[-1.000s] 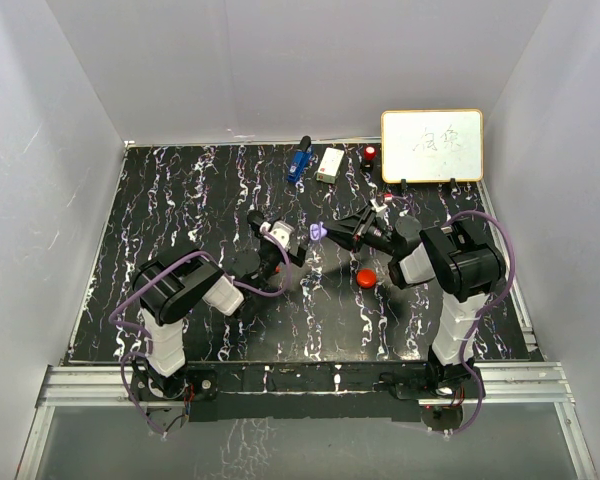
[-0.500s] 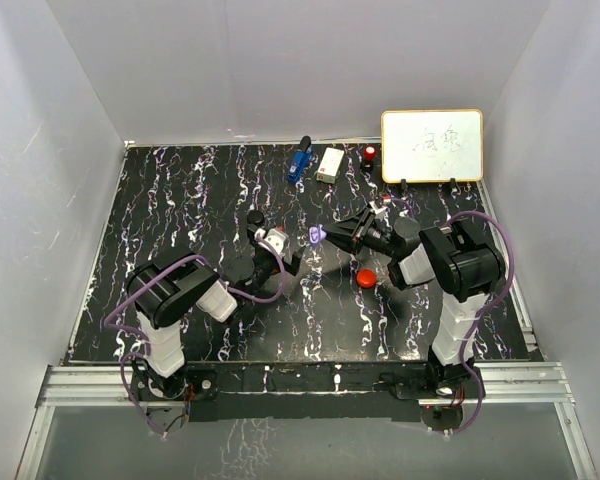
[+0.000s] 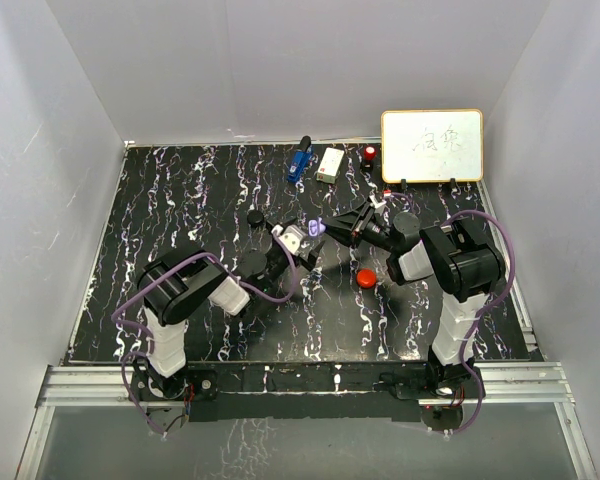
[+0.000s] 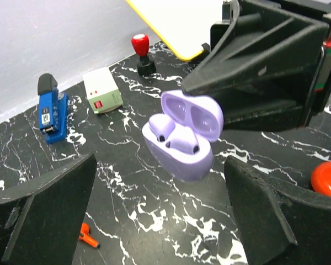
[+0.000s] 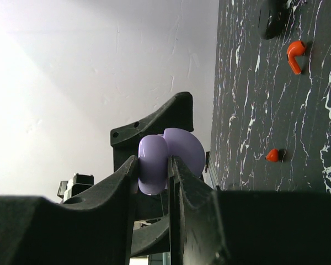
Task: Insert the wireless bluetooth earbuds into the charging case
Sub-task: Close the charging case.
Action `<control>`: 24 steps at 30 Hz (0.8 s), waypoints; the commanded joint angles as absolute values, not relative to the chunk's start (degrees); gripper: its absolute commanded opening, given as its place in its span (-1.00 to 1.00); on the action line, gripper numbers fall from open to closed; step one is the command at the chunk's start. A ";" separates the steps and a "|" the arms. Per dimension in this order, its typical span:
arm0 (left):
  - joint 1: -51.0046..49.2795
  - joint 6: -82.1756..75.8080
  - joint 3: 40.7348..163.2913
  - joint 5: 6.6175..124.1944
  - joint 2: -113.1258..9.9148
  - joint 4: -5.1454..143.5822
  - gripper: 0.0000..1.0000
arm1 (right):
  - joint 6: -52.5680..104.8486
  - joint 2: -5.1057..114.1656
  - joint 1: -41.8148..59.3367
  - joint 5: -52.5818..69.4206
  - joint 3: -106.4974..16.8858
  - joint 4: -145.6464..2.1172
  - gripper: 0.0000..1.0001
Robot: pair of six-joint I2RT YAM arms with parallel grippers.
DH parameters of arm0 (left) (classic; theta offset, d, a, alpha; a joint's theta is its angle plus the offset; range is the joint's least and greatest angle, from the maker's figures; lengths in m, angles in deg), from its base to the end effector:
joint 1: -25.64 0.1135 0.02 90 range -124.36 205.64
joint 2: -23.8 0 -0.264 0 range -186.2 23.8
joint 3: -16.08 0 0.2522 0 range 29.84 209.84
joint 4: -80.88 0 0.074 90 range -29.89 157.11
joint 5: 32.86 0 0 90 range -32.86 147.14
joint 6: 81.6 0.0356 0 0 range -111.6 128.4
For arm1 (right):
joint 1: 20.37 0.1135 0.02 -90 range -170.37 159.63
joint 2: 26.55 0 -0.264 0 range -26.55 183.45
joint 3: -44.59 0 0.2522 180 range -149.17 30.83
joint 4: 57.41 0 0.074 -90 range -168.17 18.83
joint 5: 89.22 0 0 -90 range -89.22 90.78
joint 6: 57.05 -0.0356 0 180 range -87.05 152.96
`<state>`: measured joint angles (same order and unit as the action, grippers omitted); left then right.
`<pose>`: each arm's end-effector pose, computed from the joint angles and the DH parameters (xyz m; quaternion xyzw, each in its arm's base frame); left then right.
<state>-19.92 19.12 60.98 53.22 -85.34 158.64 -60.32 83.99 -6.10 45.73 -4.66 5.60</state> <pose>0.2276 -0.2287 0.1614 0.2681 0.5581 -0.2148 0.7553 0.3165 0.1064 0.1425 0.1976 0.6711 0.6923 0.1772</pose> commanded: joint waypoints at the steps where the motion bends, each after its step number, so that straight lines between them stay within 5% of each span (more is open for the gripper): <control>1: -20.06 21.31 64.18 53.91 -86.10 166.91 0.97 | -60.04 81.37 -6.04 45.63 -4.73 8.30 -1.00; 24: -17.59 29.20 63.09 44.14 -83.45 169.44 0.97 | -56.51 79.97 -6.35 46.68 0.10 4.84 -1.00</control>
<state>-19.29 28.34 63.30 46.53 -86.68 158.64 -58.57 82.11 -6.24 45.57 -0.98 4.75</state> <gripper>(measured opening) 0.985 0.223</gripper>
